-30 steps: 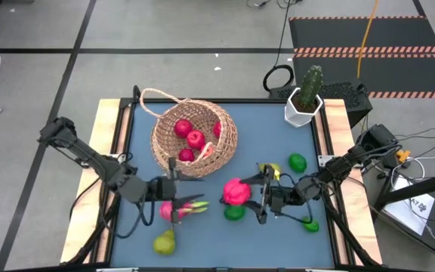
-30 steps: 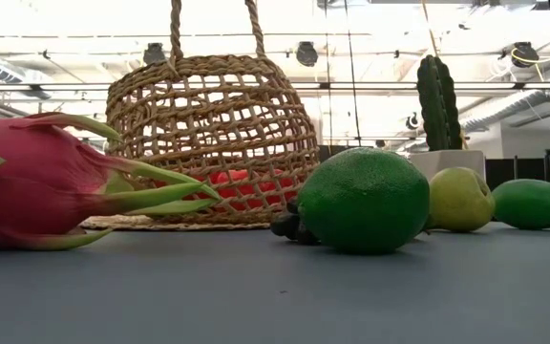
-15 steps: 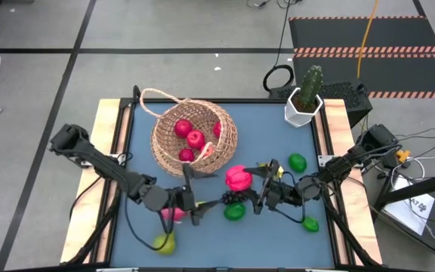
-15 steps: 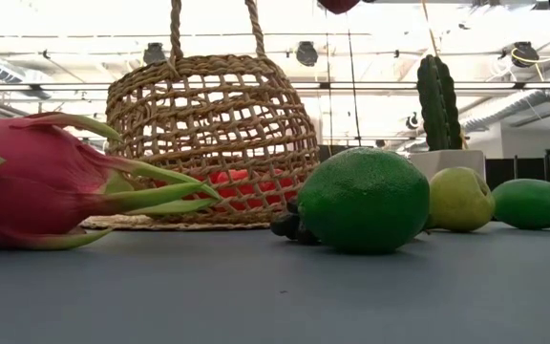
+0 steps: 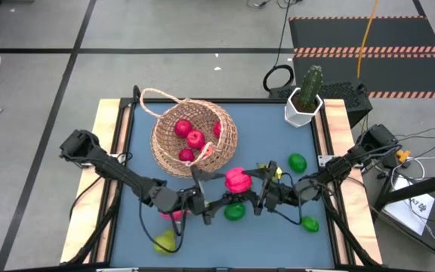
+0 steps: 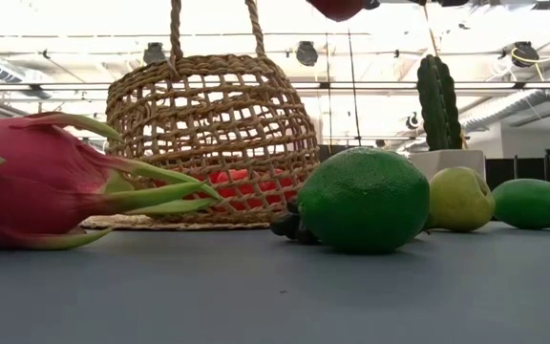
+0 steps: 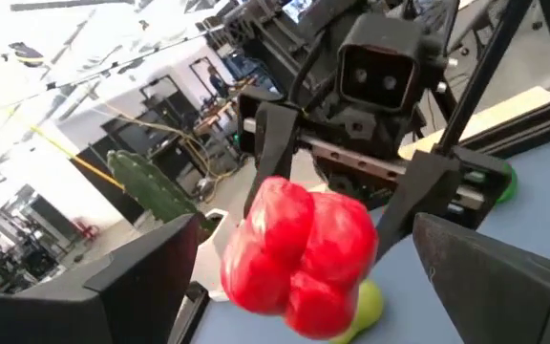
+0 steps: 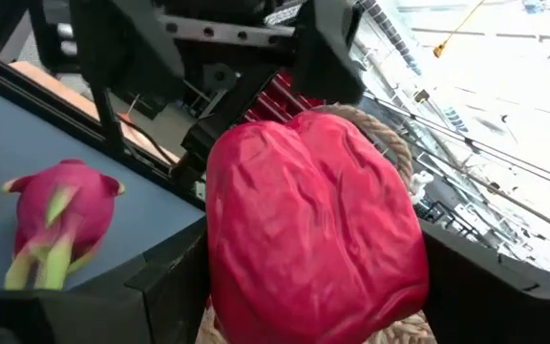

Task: Build produce basket
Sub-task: Put the red bell pepper into the basket

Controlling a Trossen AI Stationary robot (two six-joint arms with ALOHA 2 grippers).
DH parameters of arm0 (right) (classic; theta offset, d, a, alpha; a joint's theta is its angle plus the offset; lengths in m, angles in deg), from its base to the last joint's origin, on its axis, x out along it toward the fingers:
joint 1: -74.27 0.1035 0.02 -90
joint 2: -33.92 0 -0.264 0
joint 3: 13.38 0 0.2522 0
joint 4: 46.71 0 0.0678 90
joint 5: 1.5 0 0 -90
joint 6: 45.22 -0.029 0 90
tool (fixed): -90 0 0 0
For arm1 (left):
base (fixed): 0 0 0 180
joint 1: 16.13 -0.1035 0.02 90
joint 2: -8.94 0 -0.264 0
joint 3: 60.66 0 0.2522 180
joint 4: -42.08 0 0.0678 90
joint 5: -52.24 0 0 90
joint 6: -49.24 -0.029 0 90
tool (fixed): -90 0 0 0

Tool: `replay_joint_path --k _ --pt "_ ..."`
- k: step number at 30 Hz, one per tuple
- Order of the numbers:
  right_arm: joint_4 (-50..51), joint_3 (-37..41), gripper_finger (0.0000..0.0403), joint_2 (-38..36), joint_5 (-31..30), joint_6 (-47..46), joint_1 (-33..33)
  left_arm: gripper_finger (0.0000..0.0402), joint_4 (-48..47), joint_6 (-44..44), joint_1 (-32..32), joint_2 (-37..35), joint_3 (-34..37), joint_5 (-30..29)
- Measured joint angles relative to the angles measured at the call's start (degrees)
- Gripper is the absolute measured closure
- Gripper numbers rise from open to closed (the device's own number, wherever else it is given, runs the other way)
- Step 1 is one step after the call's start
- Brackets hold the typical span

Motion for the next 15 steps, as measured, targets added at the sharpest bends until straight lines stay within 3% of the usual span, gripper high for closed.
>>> replay_joint_path --k 6,15 --pt "-0.1 0.0 0.0103 0.0 6.8 -0.4 0.0 0.0014 -6.8 3.6 -1.1 0.0 -0.3 3.1" --pt "-0.4 0.0 0.0103 0.0 10.2 -1.7 0.0 0.0014 -8.4 5.0 -2.1 0.0 -0.3 5.3"
